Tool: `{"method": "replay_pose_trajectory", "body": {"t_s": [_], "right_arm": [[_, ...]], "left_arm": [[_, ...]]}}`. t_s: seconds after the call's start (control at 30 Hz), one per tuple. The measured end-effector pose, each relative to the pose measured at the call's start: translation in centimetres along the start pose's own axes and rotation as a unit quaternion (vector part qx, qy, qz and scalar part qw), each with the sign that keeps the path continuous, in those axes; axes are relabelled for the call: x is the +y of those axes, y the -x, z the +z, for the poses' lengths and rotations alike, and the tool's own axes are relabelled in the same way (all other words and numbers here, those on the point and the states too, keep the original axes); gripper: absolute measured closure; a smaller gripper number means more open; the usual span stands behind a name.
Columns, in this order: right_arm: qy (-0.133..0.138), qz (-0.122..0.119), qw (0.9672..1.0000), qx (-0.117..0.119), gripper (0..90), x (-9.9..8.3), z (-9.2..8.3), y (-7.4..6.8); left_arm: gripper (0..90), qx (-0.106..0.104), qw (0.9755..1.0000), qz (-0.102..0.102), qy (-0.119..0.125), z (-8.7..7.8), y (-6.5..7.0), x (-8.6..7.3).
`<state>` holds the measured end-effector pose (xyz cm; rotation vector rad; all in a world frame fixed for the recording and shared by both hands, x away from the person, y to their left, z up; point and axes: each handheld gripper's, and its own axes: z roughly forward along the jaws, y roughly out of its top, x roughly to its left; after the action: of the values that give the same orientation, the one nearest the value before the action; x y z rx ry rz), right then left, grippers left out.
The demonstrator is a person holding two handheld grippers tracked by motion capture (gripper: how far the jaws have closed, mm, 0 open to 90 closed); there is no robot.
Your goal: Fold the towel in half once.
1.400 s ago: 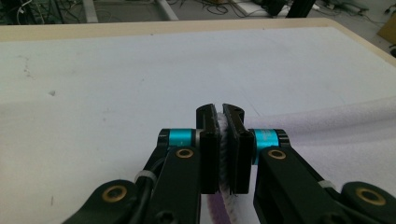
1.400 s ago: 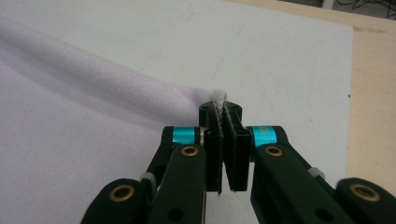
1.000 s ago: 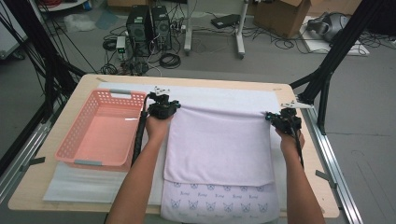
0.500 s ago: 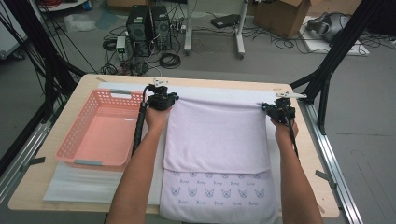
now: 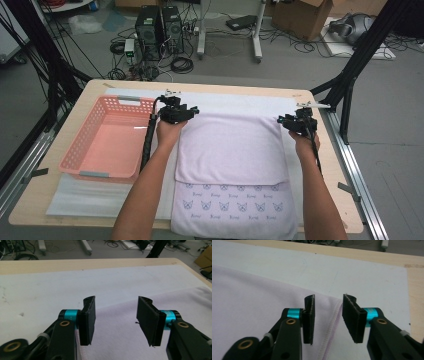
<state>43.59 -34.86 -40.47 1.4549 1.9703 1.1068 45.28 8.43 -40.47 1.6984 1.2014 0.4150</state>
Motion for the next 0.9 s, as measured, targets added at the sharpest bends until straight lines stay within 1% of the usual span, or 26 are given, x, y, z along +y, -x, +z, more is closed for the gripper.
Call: {"method": "replay_pose_trajectory", "body": {"t_s": [0.07,0.1,0.13,0.17,0.2,0.23,0.27,0.3,0.33,0.37,0.4,0.43,0.47,0.53,0.63,0.7,0.77,0.83,0.9], "right_arm": [[-0.001,-0.003,1.0000,0.000,58.9,-0.2,-0.6,-0.2],[-0.003,-0.002,1.0000,0.002,57.7,-0.3,-0.9,-0.3],[-0.004,-0.001,1.0000,0.003,56.5,-0.5,-1.3,-0.4],[-0.002,-0.002,1.0000,0.003,55.8,-0.7,-1.7,-0.5],[-0.003,-0.001,1.0000,0.003,54.3,-0.8,-1.9,-0.6],[-0.004,-0.002,1.0000,0.007,52.8,-1.2,-2.3,-0.7],[-0.004,0.000,0.9999,0.010,51.5,-1.4,-2.6,-0.8],[0.000,-0.002,0.9999,0.012,50.2,-1.8,-3.0,-0.9],[-0.006,0.003,0.9999,0.014,46.6,-2.0,-3.3,-1.0],[-0.017,0.008,0.9996,0.019,43.7,-2.2,-3.5,-1.0],[-0.017,0.006,0.9996,0.020,45.0,-2.4,-3.9,-1.1],[-0.008,0.001,0.9998,0.016,46.0,-2.6,-4.4,-1.4],[-0.001,0.001,0.9998,0.018,45.7,-2.9,-4.7,-1.5],[-0.001,0.000,0.9998,0.021,45.6,-3.4,-5.4,-1.7],[0.000,-0.001,0.9997,0.022,45.9,-4.3,-6.3,-2.0],[-0.002,-0.004,0.9997,0.024,46.0,-4.9,-6.9,-2.3],[-0.003,-0.007,0.9997,0.023,46.3,-5.5,-7.4,-2.5],[0.000,-0.006,0.9997,0.025,46.6,-6.2,-7.8,-2.8],[-0.002,-0.005,0.9996,0.026,46.9,-6.9,-8.2,-3.0]], "left_arm": [[45.9,-0.005,0.9999,0.009,-0.002,-0.4,0.4,-0.5],[45.6,-0.010,0.9999,0.006,0.004,-0.8,0.7,-0.8],[45.6,-0.013,0.9999,0.006,0.006,-1.1,0.9,-1.0],[45.6,-0.015,0.9999,0.006,0.001,-1.3,1.1,-1.1],[44.7,-0.016,0.9998,0.011,-0.006,-1.6,1.4,-1.2],[43.8,-0.018,0.9997,0.015,0.002,-1.9,1.5,-1.4],[45.2,-0.018,0.9996,0.017,0.014,-2.4,1.9,-1.7],[45.2,-0.019,0.9995,0.019,0.014,-2.7,2.0,-1.9],[45.2,-0.020,0.9995,0.024,0.008,-3.0,2.3,-2.0],[44.6,-0.021,0.9993,0.031,0.008,-3.4,2.5,-2.2],[44.4,-0.023,0.9990,0.034,0.015,-3.8,2.7,-2.4],[44.4,-0.025,0.9989,0.035,0.018,-4.1,2.9,-2.6],[44.2,-0.030,0.9987,0.038,0.020,-4.5,3.0,-2.7],[43.5,-0.036,0.9984,0.039,0.020,-5.0,3.2,-3.2],[43.5,-0.037,0.9982,0.042,0.021,-5.9,3.4,-3.8],[43.4,-0.037,0.9980,0.049,0.015,-6.4,3.6,-4.2],[43.6,-0.040,0.9975,0.054,0.021,-7.0,3.9,-4.7],[43.7,-0.044,0.9972,0.058,0.016,-7.4,4.0,-5.2],[43.8,-0.046,0.9972,0.058,0.011,-7.7,4.1,-5.9]]}}
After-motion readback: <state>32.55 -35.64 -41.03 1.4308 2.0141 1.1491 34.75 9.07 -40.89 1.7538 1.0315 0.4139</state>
